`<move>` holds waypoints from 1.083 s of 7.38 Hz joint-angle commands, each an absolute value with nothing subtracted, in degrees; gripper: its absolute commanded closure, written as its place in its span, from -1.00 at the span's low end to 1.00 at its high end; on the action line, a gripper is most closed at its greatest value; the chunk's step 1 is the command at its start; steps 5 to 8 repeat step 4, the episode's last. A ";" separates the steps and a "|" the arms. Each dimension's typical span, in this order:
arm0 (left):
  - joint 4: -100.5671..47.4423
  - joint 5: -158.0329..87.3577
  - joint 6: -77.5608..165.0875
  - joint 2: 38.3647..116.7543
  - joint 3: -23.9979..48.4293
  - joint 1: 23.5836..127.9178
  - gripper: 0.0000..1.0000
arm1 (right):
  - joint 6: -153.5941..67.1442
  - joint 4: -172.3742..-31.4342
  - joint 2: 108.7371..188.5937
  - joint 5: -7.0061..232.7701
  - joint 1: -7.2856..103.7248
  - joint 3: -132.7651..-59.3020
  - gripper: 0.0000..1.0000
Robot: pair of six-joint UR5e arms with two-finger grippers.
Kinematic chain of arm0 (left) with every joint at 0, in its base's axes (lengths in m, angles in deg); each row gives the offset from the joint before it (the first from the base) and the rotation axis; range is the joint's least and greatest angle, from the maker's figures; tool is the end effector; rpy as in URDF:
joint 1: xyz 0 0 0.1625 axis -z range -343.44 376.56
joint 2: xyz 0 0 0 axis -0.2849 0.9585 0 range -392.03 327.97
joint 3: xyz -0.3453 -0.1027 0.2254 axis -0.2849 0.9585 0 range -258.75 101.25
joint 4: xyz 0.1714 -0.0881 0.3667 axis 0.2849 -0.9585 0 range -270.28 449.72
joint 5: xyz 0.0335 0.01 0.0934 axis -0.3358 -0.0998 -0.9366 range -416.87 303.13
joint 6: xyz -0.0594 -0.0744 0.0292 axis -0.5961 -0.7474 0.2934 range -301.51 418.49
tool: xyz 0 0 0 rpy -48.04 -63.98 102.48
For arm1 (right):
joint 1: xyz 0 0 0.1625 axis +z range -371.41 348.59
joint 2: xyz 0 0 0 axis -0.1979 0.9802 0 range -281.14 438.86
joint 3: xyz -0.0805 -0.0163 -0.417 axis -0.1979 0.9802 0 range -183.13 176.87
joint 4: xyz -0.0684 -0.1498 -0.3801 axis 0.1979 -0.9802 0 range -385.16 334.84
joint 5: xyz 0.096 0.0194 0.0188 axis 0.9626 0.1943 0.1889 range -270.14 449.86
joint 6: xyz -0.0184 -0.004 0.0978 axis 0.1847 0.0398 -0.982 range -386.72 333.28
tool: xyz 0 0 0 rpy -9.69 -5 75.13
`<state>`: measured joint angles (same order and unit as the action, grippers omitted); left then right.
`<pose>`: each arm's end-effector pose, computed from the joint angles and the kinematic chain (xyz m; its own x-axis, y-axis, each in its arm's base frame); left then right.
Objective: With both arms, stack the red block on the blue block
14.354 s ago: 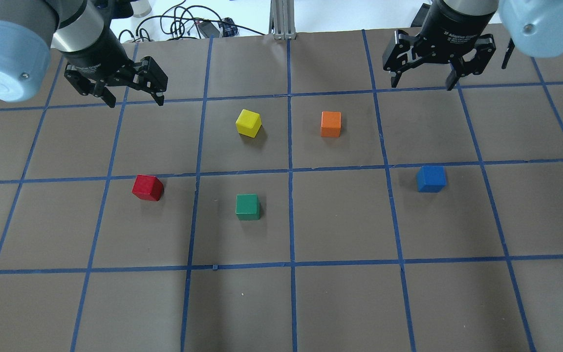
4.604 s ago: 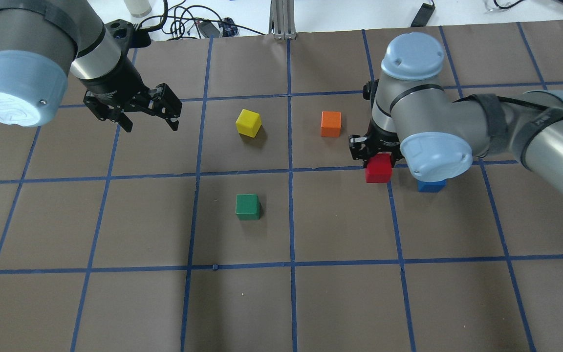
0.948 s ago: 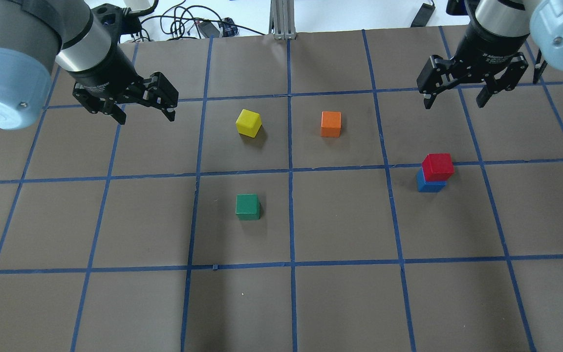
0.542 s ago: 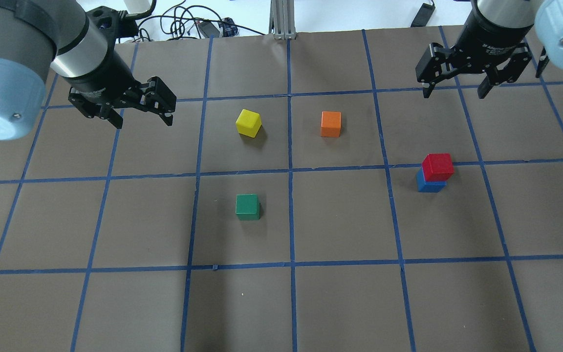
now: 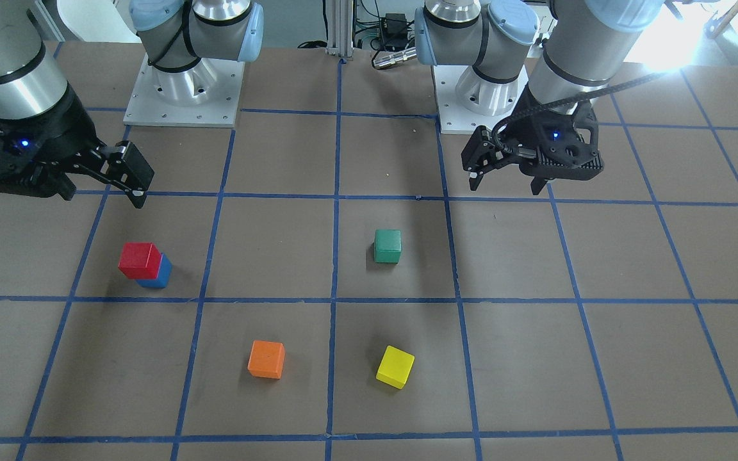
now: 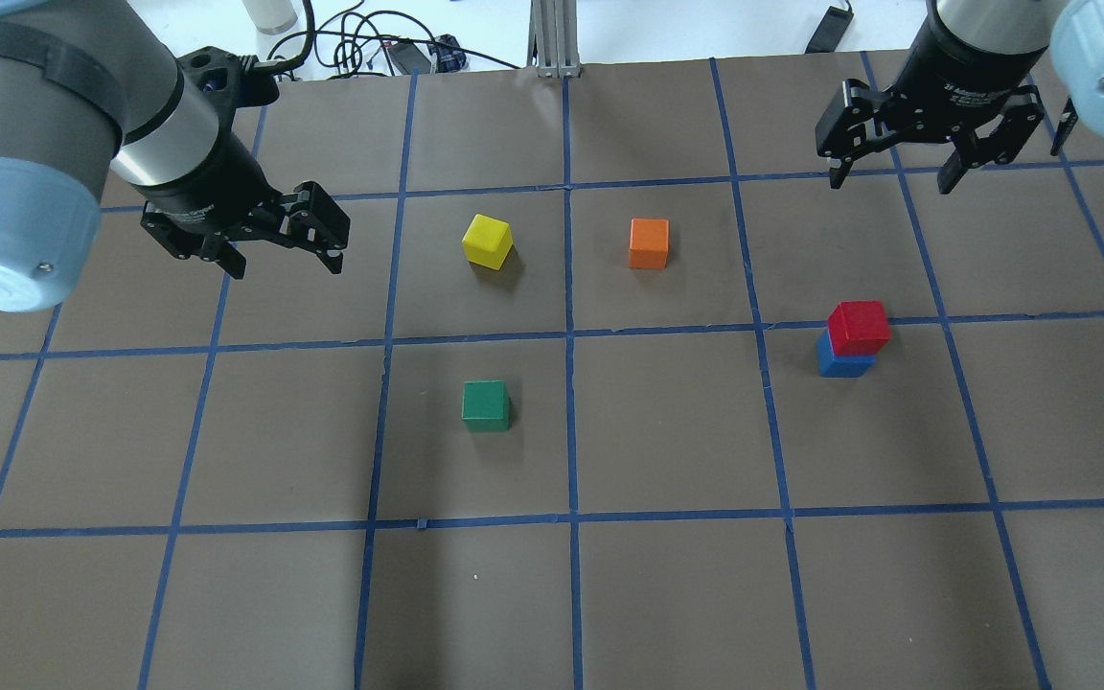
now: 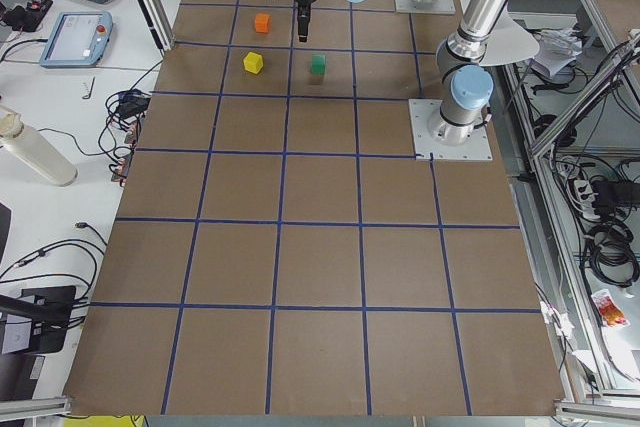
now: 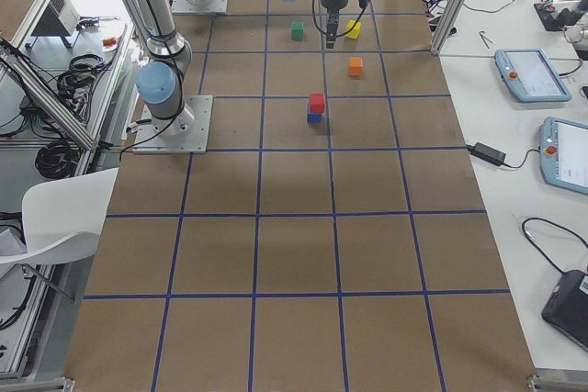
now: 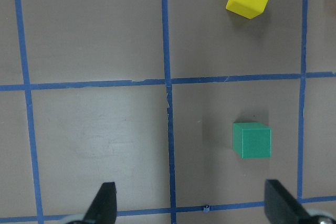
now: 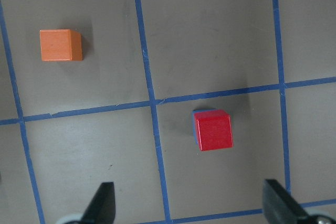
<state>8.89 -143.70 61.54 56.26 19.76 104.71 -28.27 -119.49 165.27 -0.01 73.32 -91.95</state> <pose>-0.1233 -0.4847 0.4455 -0.9983 0.0232 0.0529 0.0209 0.9988 -0.0440 0.0852 -0.5315 0.4740 -0.9929 0.1185 -0.0032 0.1186 0.9924 -0.0334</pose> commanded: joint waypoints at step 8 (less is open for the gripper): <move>9.38 -143.71 61.57 55.94 20.56 104.71 -1.00 | -28.31 -119.46 165.34 0.21 73.31 -92.25 -1.00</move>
